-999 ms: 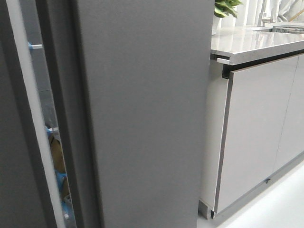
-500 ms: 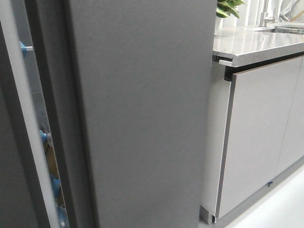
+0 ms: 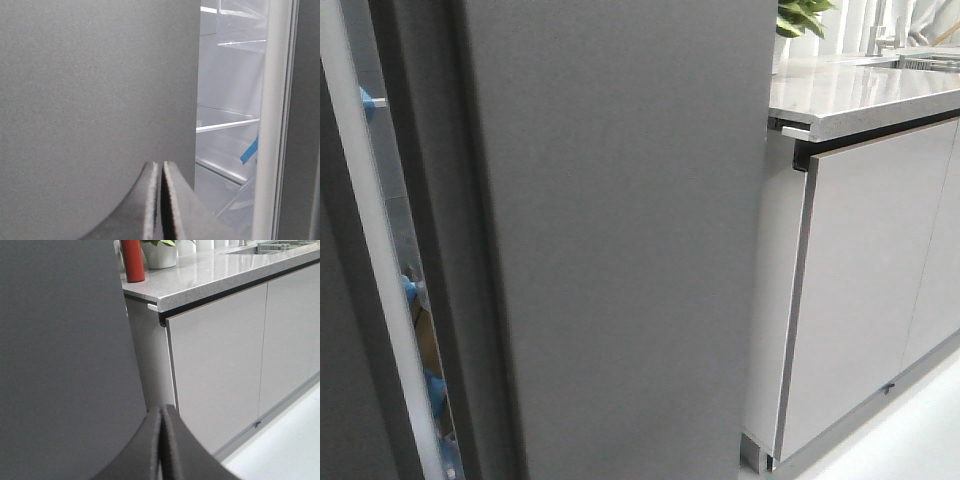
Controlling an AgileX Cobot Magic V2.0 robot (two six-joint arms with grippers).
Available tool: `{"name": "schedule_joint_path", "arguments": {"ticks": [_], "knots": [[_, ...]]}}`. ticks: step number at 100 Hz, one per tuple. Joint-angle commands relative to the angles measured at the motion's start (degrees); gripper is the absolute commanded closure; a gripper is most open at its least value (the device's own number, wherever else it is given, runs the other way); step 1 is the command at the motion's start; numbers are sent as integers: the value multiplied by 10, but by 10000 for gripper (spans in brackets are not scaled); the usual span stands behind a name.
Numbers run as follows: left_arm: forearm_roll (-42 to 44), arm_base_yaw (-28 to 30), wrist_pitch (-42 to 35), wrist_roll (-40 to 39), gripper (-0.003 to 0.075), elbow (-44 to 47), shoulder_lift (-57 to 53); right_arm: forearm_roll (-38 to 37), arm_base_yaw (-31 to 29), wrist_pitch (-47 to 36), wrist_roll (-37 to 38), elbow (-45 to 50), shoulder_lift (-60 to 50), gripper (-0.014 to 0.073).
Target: Close fridge door
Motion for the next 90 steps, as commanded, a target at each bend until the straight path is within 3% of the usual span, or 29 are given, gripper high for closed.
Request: {"name": "schedule_joint_path", "arguments": {"ticks": [1, 14, 38, 65, 75, 90], "knots": [[-2, -2, -42, -1, 740, 20, -6, -2, -3, -79, -2, 11, -11, 639], [-2, -2, -42, -1, 740, 20, -6, 71, -3, -73, -2, -13, -8, 639], [-2, -2, -42, -1, 740, 20, -6, 94, -3, 54, -2, -140, 34, 639], [-2, -2, -42, -1, 740, 20, -6, 154, -3, 192, -5, -303, 172, 639], [-2, -2, -42, -1, 740, 20, -6, 192, -3, 216, -58, -363, 229, 639], [-2, -2, -42, -1, 740, 20, -6, 329, 9, 238, -228, -425, 322, 639]]}}
